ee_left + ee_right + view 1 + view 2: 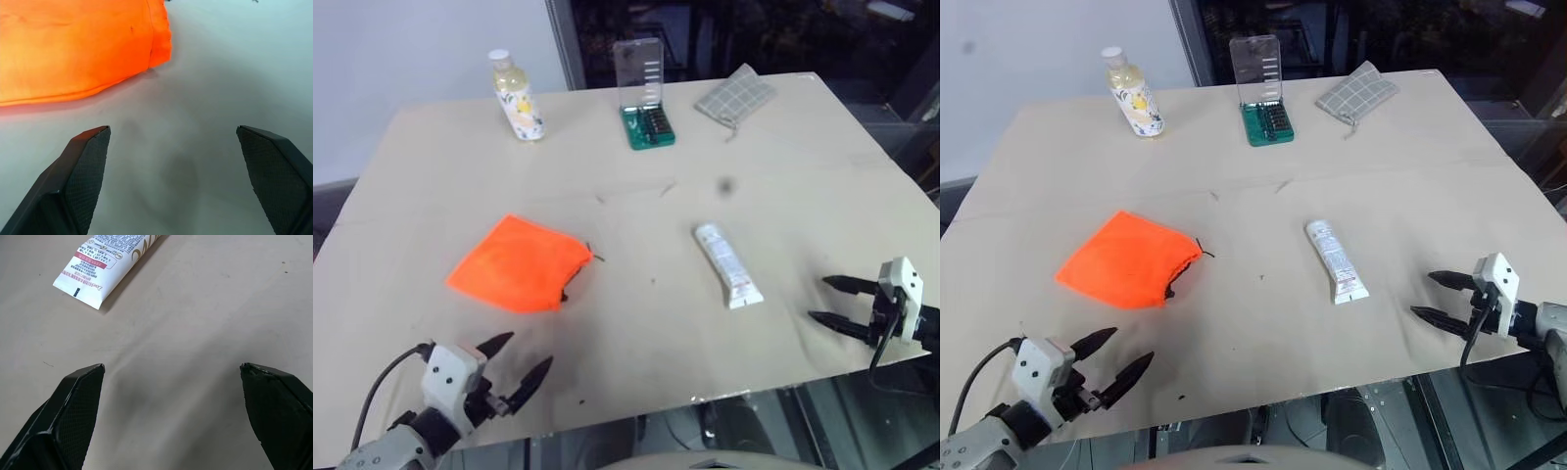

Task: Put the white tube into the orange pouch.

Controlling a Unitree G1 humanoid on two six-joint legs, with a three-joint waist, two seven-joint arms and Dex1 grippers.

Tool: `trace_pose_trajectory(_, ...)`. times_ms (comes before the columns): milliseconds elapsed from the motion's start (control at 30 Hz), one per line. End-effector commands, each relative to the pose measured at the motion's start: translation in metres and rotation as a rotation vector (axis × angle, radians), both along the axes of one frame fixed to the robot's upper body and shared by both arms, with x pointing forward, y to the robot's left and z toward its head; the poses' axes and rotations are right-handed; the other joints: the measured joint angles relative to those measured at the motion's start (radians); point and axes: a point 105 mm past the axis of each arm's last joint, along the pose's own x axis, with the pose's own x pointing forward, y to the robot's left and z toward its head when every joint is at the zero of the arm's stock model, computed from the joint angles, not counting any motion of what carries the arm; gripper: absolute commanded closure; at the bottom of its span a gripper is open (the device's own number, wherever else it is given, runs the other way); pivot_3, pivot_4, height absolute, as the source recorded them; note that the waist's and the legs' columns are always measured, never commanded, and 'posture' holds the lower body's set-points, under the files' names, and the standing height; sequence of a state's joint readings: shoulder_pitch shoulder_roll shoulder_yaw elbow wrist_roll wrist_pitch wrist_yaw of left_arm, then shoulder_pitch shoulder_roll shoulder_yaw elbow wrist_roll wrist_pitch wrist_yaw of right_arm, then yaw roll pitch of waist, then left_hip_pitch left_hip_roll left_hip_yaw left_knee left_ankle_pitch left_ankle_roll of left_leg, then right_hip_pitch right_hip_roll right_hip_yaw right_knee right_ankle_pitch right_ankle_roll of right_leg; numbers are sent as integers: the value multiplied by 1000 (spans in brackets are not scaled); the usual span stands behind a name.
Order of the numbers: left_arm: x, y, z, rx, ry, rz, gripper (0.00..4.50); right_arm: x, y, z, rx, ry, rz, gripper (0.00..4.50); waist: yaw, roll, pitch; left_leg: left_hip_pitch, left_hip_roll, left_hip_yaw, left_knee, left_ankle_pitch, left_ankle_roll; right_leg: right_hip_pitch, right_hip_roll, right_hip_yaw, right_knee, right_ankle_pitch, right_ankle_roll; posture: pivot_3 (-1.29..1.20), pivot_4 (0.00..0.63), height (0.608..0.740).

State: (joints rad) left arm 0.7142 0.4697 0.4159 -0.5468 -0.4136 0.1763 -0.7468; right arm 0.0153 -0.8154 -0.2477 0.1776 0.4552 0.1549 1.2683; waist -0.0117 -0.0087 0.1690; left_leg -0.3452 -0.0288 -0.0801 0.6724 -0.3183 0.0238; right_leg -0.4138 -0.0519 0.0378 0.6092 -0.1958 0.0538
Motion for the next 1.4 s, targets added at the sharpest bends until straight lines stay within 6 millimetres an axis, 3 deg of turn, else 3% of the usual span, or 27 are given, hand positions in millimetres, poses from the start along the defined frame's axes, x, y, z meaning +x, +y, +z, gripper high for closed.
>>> trace_pose_trajectory(33, 5, -18, 9, -37, -46, -29, 228, 2, 2, 7, 4, -45, 7, 21, 0, 0, 0, 0, 0, 0, 0, 0, 0, 0, 0, 0, 0, 0, 0, 0, 150, 740)
trace_pose_trajectory(200, 18, -38, 21, -48, -97, -13, 228, 5, 2, 8, 13, -57, -3, 21, 0, 0, 0, 0, 0, 0, 0, 0, 0, 0, 0, 1, 0, 2, 3, 0, 150, 740)
trace_pose_trajectory(400, 47, -38, 32, 248, -279, 109, 228, 7, 4, 8, 8, -62, 1, 21, 1, 1, -1, 1, -1, 0, 0, 0, 0, 1, 0, 1, 1, 3, 3, 0, 150, 740)
trace_pose_trajectory(633, 59, -41, 26, 402, -342, 198, 228, 10, 5, 12, 0, -70, 11, 21, 1, 1, -1, 0, -1, 0, 0, 0, 0, 0, 0, 2, 0, 3, 3, 0, 150, 740)
trace_pose_trajectory(1000, 94, -46, 26, 498, -415, 238, 228, 14, 43, 25, 91, -113, -9, 21, 4, 1, -1, 0, -1, -2, 0, 0, 0, 0, 0, 0, 1, 3, 3, 0, 150, 740)
trace_pose_trajectory(1267, 93, -26, 32, 548, -435, 344, 228, 14, 51, 18, 85, -115, -70, 21, 5, 1, -1, 0, -1, -2, 0, 0, 0, -1, -2, 0, 1, 3, 3, 0, 150, 740)
trace_pose_trajectory(1400, 88, -26, 34, 548, -442, 346, 228, 16, 50, 16, 78, -118, -88, 21, 5, 1, -1, 0, -1, -2, 0, 0, 0, -1, -1, 0, 1, 3, 3, 0, 150, 740)
